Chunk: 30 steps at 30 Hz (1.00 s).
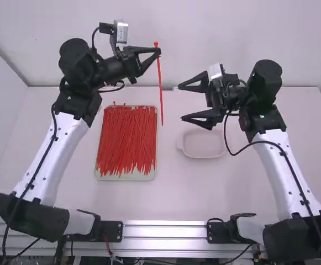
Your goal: Fasten the cable tie
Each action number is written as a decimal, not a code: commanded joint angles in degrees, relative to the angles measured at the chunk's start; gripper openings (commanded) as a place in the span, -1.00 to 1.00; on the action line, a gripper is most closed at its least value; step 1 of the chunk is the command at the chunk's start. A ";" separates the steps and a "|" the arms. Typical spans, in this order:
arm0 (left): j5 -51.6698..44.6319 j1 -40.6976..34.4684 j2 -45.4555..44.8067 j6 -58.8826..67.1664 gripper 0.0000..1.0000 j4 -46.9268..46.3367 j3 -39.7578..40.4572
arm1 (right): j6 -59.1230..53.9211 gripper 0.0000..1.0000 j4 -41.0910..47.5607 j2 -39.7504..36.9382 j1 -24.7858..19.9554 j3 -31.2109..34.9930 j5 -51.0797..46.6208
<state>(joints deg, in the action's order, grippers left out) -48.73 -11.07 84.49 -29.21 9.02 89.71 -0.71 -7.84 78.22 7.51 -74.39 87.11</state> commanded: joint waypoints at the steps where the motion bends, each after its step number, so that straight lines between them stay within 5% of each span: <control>1: 0.26 1.09 2.86 -2.56 -0.96 -0.20 -0.74 | -1.05 0.97 1.62 0.17 -0.90 0.22 1.16; 7: -4.70 2.19 8.85 -11.23 -0.96 -2.97 -0.76 | -1.79 0.97 9.88 0.17 -3.61 0.24 0.98; 14: -13.75 2.14 13.20 -32.30 -0.95 -5.40 -0.76 | -18.27 0.97 11.19 0.17 -4.66 0.22 2.27; 24: -18.38 2.14 13.33 -55.67 -0.96 -2.69 -0.96 | -61.75 0.96 11.30 0.11 1.60 0.22 2.25; 30: -17.59 2.34 13.35 -65.70 -0.96 3.39 -0.96 | -77.90 0.97 11.32 0.11 3.98 0.22 2.27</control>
<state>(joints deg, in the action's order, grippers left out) -65.39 -9.10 98.17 -88.31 12.05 88.92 -66.57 3.60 78.22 11.09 -74.35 87.90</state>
